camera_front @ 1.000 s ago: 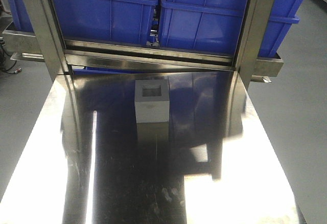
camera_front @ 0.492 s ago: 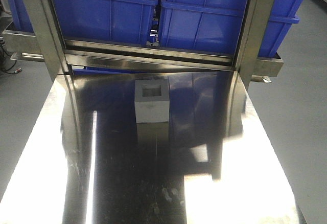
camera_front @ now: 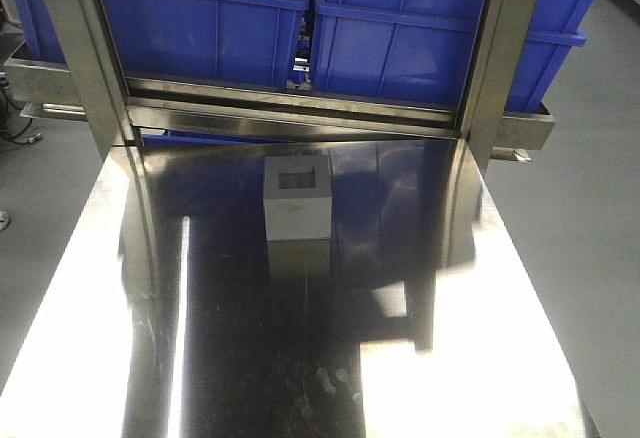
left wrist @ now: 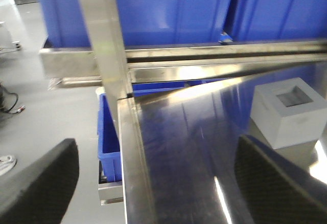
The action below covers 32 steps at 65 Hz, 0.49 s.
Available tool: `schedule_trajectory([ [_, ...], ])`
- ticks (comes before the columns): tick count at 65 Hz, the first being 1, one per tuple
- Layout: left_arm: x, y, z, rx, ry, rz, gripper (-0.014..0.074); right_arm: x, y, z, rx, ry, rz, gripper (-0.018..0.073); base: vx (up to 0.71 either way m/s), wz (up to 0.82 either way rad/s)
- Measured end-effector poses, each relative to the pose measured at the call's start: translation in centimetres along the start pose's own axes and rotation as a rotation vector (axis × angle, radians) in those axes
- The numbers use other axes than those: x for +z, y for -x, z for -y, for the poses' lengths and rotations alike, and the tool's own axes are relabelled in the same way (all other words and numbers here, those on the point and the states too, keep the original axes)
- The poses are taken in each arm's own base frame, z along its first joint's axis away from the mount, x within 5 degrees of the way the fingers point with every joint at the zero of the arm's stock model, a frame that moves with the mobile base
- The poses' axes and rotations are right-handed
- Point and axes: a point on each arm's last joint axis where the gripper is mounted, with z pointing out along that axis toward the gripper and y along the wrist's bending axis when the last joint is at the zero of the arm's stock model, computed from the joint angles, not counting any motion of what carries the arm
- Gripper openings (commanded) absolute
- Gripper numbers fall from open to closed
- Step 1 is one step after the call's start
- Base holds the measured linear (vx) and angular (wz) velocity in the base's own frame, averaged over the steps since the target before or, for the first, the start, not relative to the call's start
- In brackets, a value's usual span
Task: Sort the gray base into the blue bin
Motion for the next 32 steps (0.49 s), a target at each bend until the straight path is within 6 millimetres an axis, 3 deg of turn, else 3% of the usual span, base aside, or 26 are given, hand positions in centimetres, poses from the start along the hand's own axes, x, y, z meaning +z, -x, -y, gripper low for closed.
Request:
schedule_trajectory([
  [8,3.0,2.6,1.3,0.064,-0.078,-0.031,0.0593,0.0,0.0,0.0,0.0,0.0,0.0,-0.0005,0.0,0.0],
  [20,8.9,4.6,4.8,0.116,-0.203,-0.109,0.0593,0.0,0.0,0.0,0.0,0.0,0.0,-0.0005,0.0,0.0],
  [32,15.3,5.1,8.4,0.14,-0.274,-0.226,0.0593,0.0,0.0,0.0,0.0,0.0,0.0,-0.0005,0.0,0.0],
])
